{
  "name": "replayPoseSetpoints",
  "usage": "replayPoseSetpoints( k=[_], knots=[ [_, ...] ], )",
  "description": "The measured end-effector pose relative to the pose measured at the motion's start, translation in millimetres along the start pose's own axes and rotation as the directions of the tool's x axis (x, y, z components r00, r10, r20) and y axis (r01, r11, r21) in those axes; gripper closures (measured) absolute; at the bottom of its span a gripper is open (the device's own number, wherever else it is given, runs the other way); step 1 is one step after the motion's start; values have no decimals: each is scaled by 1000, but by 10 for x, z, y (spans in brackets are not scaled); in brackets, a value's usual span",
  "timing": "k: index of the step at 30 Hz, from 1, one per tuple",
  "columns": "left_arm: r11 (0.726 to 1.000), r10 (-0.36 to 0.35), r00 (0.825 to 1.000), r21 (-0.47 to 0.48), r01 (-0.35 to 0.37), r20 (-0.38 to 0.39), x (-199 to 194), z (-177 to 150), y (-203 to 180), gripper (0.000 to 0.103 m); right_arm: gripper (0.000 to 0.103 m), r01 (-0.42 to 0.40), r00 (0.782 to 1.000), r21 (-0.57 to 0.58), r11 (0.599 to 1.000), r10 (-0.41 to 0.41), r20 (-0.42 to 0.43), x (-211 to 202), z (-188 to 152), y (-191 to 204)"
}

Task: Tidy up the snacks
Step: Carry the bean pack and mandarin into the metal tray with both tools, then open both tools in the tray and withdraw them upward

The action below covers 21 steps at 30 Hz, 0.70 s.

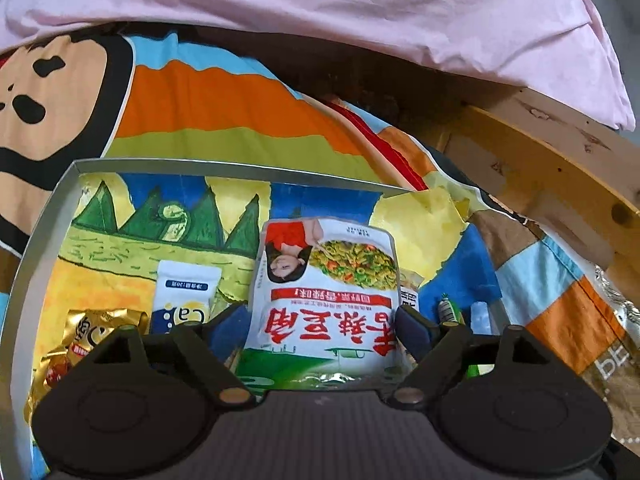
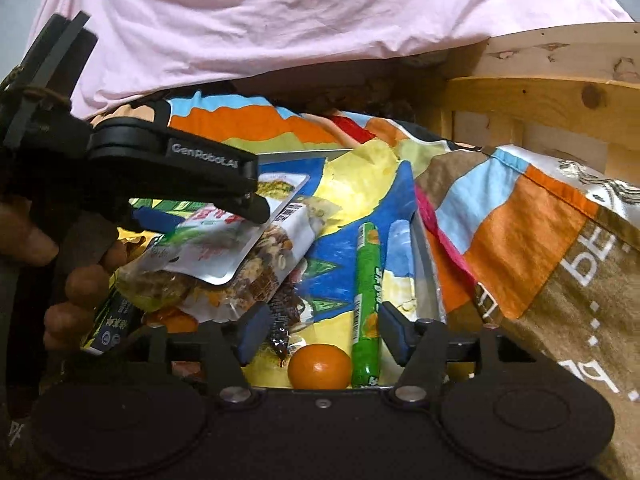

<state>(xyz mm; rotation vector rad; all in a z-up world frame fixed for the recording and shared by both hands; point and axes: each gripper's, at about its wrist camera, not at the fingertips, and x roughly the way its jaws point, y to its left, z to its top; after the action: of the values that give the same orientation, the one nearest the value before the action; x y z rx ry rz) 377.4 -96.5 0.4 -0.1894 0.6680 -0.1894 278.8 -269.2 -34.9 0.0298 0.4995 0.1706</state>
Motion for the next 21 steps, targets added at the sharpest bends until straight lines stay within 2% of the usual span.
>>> replayPoseSetpoints(
  k=[3,6,12,21],
  knots=[
    [1000,-6,1000,-25,6,-3,-27,5,32,17,14,4,1000,-11,1000,-4,13,-89,-7,15],
    [999,-8,1000,-37,8,-9,-55,-8,50,13,7,16,1000,-24,1000,-15,27,-178,-3,33],
    [1000,-5,1000,-22,6,23,-205,-27,62,5,3,24,999,-31,999,-23,35,-332,12,53],
    [1000,-11,999,-16,11,38,-582,-115,106,1,1,28,997,-43,999,-24,77,-668,92,82]
  ],
)
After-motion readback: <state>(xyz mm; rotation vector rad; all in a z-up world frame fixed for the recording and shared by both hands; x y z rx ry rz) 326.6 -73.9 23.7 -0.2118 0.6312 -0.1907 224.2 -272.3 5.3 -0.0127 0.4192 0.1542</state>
